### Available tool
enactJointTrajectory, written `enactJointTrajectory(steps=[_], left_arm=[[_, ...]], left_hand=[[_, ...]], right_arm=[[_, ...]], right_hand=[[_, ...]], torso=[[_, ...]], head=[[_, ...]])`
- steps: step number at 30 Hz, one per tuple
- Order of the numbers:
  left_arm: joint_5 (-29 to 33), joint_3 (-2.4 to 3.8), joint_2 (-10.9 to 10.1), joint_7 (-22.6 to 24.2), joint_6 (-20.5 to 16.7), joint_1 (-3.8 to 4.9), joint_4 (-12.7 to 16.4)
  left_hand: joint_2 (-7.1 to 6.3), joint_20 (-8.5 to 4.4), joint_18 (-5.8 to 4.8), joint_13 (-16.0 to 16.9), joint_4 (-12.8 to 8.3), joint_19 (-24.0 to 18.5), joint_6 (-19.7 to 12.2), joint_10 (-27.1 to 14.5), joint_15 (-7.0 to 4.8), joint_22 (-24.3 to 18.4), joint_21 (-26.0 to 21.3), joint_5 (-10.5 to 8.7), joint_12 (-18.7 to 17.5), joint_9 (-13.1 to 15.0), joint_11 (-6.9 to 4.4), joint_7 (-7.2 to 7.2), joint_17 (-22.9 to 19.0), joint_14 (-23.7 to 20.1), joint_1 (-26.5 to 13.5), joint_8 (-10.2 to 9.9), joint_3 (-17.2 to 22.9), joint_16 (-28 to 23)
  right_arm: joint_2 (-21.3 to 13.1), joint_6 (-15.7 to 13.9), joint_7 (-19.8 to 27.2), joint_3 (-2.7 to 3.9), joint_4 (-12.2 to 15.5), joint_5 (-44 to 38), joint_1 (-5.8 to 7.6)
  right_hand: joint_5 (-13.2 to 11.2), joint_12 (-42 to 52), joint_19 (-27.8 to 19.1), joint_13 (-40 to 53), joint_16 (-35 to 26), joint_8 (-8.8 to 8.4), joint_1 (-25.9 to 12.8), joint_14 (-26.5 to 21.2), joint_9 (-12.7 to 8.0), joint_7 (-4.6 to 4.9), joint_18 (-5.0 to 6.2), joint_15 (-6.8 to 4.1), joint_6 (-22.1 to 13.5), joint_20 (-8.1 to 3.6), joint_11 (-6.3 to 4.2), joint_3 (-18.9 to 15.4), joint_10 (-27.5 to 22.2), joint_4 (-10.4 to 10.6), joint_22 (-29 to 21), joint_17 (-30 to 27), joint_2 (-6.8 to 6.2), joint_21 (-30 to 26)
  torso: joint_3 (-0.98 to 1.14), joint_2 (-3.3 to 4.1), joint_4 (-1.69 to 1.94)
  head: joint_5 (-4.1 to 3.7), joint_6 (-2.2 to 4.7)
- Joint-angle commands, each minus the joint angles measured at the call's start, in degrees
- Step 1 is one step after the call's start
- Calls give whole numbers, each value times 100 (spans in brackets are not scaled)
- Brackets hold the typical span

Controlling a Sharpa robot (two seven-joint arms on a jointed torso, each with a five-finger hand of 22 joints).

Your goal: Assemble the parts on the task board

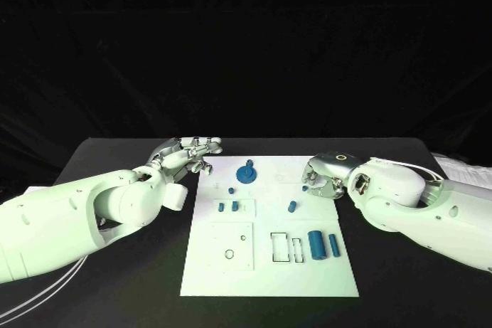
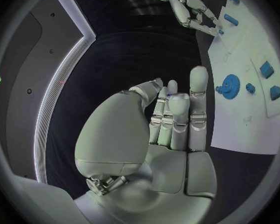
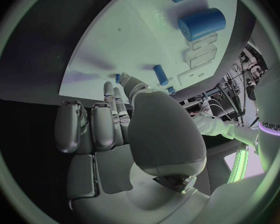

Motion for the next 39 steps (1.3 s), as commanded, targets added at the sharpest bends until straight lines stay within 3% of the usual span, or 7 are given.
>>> enactJointTrajectory(steps=[1,24,33,39], left_arm=[[240,3,-17,190,30,-2,54],[244,3,-40,208,-20,-2,71],[244,3,-40,180,-39,-2,77],[244,2,-43,165,-49,-2,78]], left_hand=[[4,-10,58,7,-4,-50,13,-13,3,-20,-42,-4,27,0,3,-17,-14,-62,-58,21,-39,-24],[6,-12,59,13,-29,-50,7,-27,1,-37,-66,0,54,-3,0,-20,-22,-71,-45,26,-76,-21],[2,-15,59,18,-58,-43,-14,-50,-1,-49,-81,3,79,-10,3,-14,-28,-74,-30,23,-113,-14],[5,-15,59,20,-75,-38,-29,-65,0,-53,-86,6,90,-13,5,-11,-28,-74,-15,20,-123,-9]], right_arm=[[37,239,-111,-6,-30,-248,-18],[331,307,56,-25,-278,-190,-158],[377,432,9,-30,-324,-229,-180],[378,425,-75,-31,-308,-328,-191]], right_hand=[[-20,-21,-21,-13,-34,-15,-6,202,-5,3,38,-48,-43,-28,9,49,-46,-1,-10,-7,-37,-37],[-178,24,-14,-327,-32,17,53,209,-3,-20,36,-90,115,-77,-25,400,115,-39,-4,-17,126,-46],[-443,94,104,-438,7,97,262,228,68,-45,-1,-136,397,-114,-85,793,470,-333,161,11,286,63],[-477,110,181,-465,35,126,275,236,110,-53,-28,-119,527,-108,-107,983,682,-501,278,30,300,145]], torso=[[5,3,-9],[17,6,-7],[14,2,-12],[11,-4,-9]], head=[[-10,-15],[25,-66],[20,-87],[15,-95]])
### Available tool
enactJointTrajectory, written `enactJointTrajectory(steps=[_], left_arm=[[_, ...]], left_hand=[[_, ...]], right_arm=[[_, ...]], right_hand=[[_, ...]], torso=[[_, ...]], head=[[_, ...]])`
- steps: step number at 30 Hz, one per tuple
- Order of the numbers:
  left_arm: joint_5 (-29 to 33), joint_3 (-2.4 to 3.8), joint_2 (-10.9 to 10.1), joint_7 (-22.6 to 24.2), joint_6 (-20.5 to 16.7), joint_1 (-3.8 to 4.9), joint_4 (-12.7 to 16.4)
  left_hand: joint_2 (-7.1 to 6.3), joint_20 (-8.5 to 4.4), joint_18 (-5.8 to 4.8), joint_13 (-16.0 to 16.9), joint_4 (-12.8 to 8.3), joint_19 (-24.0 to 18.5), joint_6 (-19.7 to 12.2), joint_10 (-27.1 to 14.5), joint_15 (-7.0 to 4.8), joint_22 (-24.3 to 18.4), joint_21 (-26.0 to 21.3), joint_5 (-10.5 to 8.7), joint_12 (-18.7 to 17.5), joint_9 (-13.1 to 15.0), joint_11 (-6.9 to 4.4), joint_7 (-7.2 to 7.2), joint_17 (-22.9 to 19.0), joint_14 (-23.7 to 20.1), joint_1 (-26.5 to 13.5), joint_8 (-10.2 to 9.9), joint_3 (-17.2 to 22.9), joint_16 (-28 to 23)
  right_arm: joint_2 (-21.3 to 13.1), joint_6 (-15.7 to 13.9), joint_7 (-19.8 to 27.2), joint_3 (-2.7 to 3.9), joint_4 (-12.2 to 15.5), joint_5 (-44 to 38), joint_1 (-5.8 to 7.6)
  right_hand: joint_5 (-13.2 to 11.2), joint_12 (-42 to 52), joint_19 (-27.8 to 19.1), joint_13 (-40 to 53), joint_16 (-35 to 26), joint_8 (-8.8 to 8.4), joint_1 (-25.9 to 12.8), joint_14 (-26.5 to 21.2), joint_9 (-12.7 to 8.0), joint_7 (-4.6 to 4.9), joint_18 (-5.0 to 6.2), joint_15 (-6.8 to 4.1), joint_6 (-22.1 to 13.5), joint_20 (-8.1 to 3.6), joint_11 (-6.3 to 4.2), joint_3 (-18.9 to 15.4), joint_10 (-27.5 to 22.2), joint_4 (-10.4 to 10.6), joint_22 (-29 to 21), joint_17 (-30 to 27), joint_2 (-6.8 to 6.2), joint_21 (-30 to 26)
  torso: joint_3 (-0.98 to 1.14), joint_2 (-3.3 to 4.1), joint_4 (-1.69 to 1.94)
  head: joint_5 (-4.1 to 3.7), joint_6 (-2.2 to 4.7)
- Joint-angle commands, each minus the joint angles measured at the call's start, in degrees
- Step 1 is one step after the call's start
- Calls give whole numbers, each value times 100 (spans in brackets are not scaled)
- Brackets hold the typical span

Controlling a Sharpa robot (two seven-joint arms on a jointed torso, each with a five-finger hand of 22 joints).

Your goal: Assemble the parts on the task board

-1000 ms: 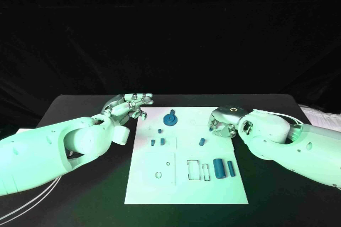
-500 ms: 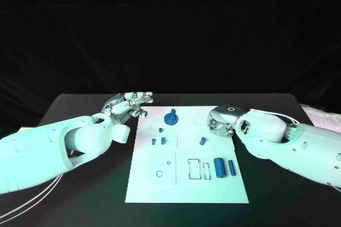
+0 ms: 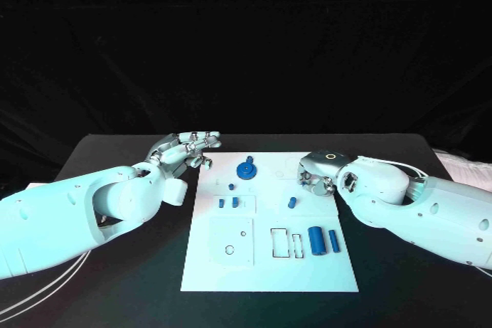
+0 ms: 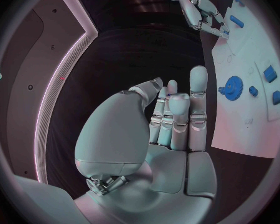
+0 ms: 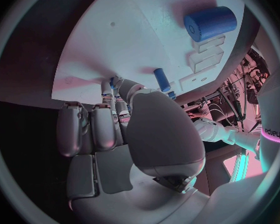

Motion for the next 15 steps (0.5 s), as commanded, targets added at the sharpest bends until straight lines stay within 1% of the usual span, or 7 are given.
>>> enactJointTrajectory(steps=[1,7,9,15], left_arm=[[33,3,-3,47,-8,0,17],[33,3,-12,36,-13,0,18],[33,3,-14,35,-12,0,18],[33,3,-17,23,-9,-1,15]], left_hand=[[5,5,59,7,-10,-18,-28,-42,-1,-4,-21,6,23,-6,-17,-11,-7,-36,-15,20,-28,-9],[10,4,60,8,-26,-16,-39,-57,0,-13,-32,8,33,-8,-14,-7,-6,-35,-1,19,-37,-3],[10,4,60,8,-26,-16,-39,-57,0,-13,-32,8,33,-8,-14,-7,-6,-35,-1,19,-37,-3],[12,4,60,8,-34,-13,-47,-67,1,-15,-36,9,38,-9,-12,-4,-9,-36,6,17,-43,-2]], right_arm=[[2,312,-68,-58,-20,-118,-81],[-20,159,-112,-58,42,-187,-97],[-35,63,-114,-57,75,-198,-100],[-108,-261,-154,-46,185,-204,-105]], right_hand=[[-9,25,52,10,36,38,61,216,17,-12,-29,-14,64,5,-138,97,198,-53,32,17,90,35],[-2,-8,66,-16,49,25,16,216,31,-9,-34,-6,88,12,-136,205,250,-123,60,22,81,56],[3,-30,68,-30,56,11,-3,216,32,-2,-35,0,81,15,-130,246,247,-149,68,27,71,62],[12,-86,110,-68,82,-37,-70,219,30,28,-51,22,45,31,-104,353,223,-211,138,50,45,108]], torso=[[-5,-5,1],[-3,-2,-2],[-6,-4,-1],[-3,-7,0]], head=[[-2,-4],[-2,-5],[-4,-6],[-18,1]])
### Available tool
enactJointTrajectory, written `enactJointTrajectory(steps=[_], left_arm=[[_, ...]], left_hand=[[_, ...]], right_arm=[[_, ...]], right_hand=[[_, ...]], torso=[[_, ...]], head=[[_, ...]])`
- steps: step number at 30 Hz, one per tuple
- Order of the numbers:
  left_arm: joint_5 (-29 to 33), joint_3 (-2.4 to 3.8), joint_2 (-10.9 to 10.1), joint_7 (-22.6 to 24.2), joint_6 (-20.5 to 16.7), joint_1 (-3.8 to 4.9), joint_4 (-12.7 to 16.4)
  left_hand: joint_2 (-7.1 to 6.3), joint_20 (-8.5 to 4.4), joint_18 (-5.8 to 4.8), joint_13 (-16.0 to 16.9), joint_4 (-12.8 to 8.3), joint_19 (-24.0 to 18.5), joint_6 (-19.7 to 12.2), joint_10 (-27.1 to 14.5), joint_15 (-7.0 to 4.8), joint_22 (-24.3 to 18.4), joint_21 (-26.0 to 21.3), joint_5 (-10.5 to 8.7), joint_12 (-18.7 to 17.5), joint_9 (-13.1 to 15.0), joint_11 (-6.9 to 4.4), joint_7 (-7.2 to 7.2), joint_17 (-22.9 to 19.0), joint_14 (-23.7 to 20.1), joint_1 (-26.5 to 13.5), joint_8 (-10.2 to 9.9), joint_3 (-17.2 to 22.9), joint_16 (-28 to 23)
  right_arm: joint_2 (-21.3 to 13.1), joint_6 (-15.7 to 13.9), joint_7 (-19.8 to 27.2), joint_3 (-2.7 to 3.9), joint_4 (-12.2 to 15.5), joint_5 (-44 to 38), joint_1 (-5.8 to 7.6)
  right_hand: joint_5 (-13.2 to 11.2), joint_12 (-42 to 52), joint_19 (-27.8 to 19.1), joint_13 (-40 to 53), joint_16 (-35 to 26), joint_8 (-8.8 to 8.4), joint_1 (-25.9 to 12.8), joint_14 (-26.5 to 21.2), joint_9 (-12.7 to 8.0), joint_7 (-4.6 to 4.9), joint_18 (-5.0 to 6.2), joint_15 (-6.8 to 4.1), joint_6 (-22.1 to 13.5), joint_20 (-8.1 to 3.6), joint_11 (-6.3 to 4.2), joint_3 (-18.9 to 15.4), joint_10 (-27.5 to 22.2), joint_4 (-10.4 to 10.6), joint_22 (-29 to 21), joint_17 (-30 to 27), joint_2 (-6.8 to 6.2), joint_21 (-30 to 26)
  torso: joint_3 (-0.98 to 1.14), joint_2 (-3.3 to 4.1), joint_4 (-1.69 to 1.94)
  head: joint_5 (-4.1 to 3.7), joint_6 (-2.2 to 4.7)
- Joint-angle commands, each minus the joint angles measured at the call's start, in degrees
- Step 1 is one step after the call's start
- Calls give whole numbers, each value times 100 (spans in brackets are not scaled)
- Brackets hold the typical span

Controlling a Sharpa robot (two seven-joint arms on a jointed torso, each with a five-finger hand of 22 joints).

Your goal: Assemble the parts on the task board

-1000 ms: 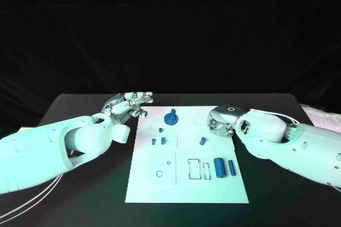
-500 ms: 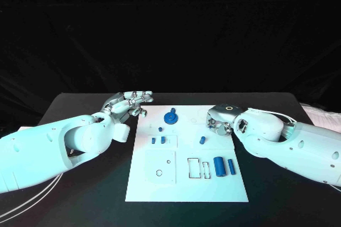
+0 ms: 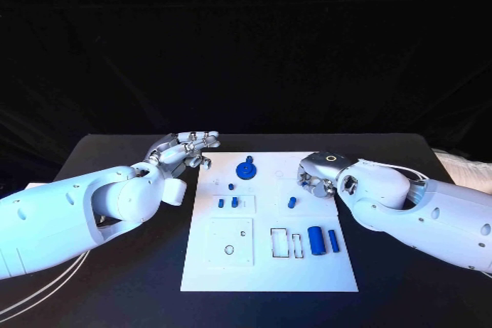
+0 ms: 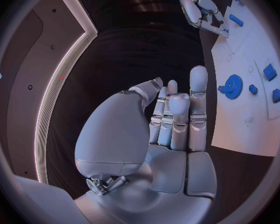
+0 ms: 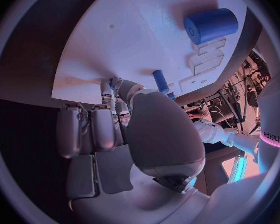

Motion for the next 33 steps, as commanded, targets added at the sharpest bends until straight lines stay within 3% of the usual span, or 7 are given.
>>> enactJointTrajectory(steps=[1,12,23,26,33], left_arm=[[29,3,-3,33,10,0,13],[29,3,-3,20,10,-3,6],[29,3,3,9,16,-7,3],[29,3,8,10,22,-11,3],[29,3,22,8,34,-17,8]], left_hand=[[14,4,61,10,-24,-14,-52,-51,2,-13,-44,10,42,-10,9,-3,-12,-37,10,16,-30,-1],[17,5,61,9,-28,-13,-63,-63,4,-19,-52,10,46,-12,14,3,-13,-38,10,13,-38,1],[22,8,62,9,-32,-13,-85,-89,10,-34,-73,11,55,-16,23,12,-28,-44,6,8,-53,0],[22,8,62,9,-32,-13,-85,-89,10,-34,-73,11,55,-16,23,12,-28,-44,6,8,-53,0],[22,8,62,9,-32,-13,-85,-89,10,-34,-73,11,55,-16,23,12,-28,-44,6,8,-53,0]], right_arm=[[-41,-137,-61,-20,70,-45,-43],[-256,-321,-89,44,342,42,-22],[-396,-583,-22,103,940,190,-15],[-351,-643,17,110,1087,216,-23],[-114,-670,113,115,1335,270,-80]], right_hand=[[28,-25,46,-18,41,-36,-60,219,8,29,-54,26,-17,3,-131,210,191,-156,148,9,25,45],[25,-32,72,-29,56,-47,-73,221,10,36,-63,36,-21,12,-123,254,189,-189,188,26,14,72],[29,-33,83,-36,70,-53,-83,223,13,47,-67,47,-17,21,-114,292,196,-226,207,40,-7,86],[32,-35,83,-40,73,-55,-85,223,14,52,-67,50,-18,24,-110,306,194,-240,209,42,-13,87],[41,-38,86,-46,78,-61,-89,223,15,65,-68,57,-20,30,-101,334,191,-265,216,42,-21,93]], torso=[[2,-5,0],[1,0,-5],[1,-2,4],[-2,-3,11],[-12,0,14]], head=[[-13,10],[-27,24],[-18,12],[-2,3],[128,-50]])
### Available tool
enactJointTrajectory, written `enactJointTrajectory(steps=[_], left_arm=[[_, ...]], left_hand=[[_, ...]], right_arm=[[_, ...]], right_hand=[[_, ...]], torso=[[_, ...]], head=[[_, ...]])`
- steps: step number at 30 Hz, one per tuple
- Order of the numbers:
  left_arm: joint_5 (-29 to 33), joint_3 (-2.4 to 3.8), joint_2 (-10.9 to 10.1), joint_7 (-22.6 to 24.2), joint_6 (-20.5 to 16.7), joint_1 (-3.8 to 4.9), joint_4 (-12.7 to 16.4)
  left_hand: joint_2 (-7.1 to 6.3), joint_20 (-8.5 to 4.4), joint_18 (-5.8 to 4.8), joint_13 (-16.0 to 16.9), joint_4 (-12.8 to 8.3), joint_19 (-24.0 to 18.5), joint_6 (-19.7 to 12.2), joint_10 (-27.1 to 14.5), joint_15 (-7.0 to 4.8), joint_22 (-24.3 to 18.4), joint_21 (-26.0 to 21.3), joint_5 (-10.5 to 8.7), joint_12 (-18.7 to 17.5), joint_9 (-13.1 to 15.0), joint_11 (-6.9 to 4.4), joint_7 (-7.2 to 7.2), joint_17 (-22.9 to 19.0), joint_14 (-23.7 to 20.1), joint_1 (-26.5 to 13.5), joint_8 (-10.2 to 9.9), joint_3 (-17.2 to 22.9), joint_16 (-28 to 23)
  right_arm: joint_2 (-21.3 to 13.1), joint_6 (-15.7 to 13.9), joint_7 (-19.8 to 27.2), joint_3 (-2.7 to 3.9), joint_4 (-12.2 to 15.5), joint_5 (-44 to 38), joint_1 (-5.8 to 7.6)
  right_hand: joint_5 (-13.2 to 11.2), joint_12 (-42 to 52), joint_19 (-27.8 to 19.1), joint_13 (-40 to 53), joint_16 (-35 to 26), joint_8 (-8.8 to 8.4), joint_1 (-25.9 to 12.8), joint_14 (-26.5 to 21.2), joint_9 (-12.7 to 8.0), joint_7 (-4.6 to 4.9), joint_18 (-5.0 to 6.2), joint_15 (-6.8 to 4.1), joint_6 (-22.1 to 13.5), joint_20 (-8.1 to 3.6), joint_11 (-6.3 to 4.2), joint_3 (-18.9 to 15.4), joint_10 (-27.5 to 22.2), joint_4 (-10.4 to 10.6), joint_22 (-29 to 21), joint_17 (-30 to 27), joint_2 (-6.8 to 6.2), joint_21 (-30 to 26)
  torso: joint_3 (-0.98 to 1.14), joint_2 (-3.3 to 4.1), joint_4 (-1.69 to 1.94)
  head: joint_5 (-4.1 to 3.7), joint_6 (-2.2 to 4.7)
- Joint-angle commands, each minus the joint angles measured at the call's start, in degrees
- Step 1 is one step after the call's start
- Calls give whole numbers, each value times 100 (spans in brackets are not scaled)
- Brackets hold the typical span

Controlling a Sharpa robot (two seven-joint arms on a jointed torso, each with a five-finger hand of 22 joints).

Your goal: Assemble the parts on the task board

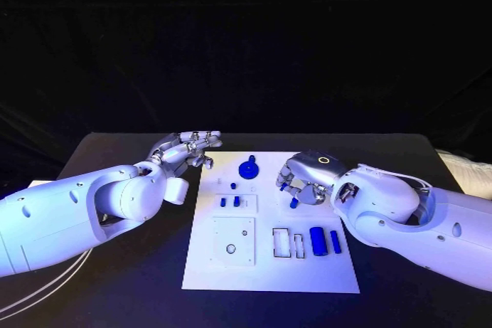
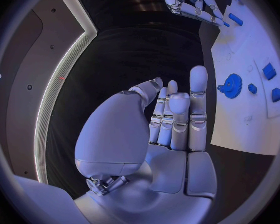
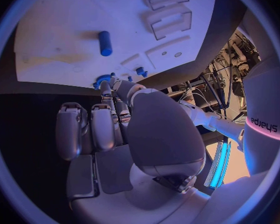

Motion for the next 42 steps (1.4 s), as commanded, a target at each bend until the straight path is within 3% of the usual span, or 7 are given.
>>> enactJointTrajectory(steps=[1,6,9,19,42], left_arm=[[25,3,18,22,41,-3,15],[25,3,23,20,44,-4,25],[25,4,26,20,46,-4,34],[25,4,34,17,45,-3,68],[25,4,47,1,57,-3,66]], left_hand=[[22,8,62,6,-1,-13,-42,-28,10,-9,-27,11,32,-6,3,11,-9,-43,5,8,-22,-1],[24,9,62,5,-4,-13,-50,-38,13,-12,-31,11,35,-7,5,14,-14,-46,7,6,-27,-1],[24,9,62,5,-4,-13,-50,-38,13,-12,-31,11,35,-7,5,14,-14,-46,7,6,-27,-1],[24,9,62,5,-4,-13,-50,-38,13,-12,-31,11,35,-7,5,14,-14,-46,7,6,-27,-1],[22,11,61,6,-9,-12,-59,-49,16,-16,-37,11,42,-8,9,17,-13,-47,5,5,-36,3]], right_arm=[[106,-90,129,1,79,49,-40],[325,-28,192,-6,87,96,-153],[471,11,235,-12,39,129,-257],[776,228,350,-74,-94,293,-502],[986,621,349,-144,-235,352,-654]], right_hand=[[43,27,26,-2,33,-34,-28,244,5,49,-67,35,1,10,-121,36,171,2,218,1,-18,32],[56,26,19,-6,34,-38,-32,243,5,57,-65,40,-2,14,-115,56,170,-15,212,-3,-20,29],[63,24,15,-9,32,-41,-35,242,5,61,-63,42,-5,16,-112,65,167,-24,208,-8,-23,26],[80,21,6,-15,28,-47,-53,238,4,73,-61,50,-14,23,-102,83,155,-45,201,-21,-35,23],[117,24,-4,-22,27,-48,-122,234,7,86,-58,63,-19,37,-91,72,147,-52,195,-33,-55,20]], torso=[[-15,1,8],[-20,1,2],[-12,2,-1],[-14,3,-9],[-2,7,-11]], head=[[82,-33],[205,-91],[261,-124],[370,-202],[466,-274]])
